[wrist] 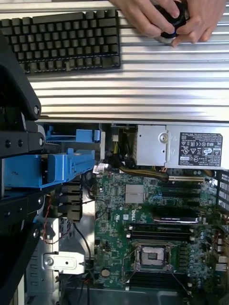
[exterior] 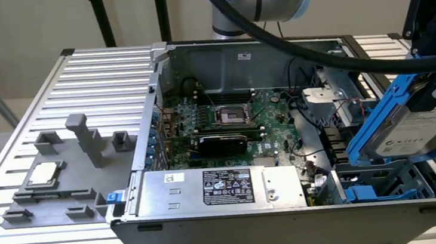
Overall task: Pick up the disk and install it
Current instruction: 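Insert the disk into the insertion slot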
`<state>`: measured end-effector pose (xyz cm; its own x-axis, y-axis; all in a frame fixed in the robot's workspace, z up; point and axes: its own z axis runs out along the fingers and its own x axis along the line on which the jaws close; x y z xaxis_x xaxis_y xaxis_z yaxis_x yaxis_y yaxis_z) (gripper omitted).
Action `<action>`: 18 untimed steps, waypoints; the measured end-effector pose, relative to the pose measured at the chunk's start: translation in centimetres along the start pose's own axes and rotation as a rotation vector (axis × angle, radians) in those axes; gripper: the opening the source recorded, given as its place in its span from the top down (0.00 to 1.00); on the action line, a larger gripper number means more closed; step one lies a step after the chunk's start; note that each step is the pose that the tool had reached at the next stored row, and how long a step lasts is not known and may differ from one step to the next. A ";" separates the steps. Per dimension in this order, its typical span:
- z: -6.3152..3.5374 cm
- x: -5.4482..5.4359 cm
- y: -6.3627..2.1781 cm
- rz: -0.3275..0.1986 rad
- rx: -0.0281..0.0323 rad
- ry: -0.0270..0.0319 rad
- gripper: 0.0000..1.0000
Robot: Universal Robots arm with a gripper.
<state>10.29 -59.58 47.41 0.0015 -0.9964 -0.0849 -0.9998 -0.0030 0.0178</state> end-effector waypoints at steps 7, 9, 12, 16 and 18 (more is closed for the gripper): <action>1.20 0.1 -0.25 -0.002 -0.0018 0.0012 0.67; 1.43 0.1 -0.28 -0.002 -0.0032 0.0020 0.67; 1.49 0.1 -0.29 -0.002 -0.0048 0.0029 0.67; 1.68 0.1 -0.29 -0.002 -0.0049 0.0062 0.67; 1.83 0.2 -0.30 -0.002 -0.0048 0.0104 0.67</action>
<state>10.55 -59.58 45.57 0.0033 -0.9972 -0.0746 -0.9997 -0.0050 0.0225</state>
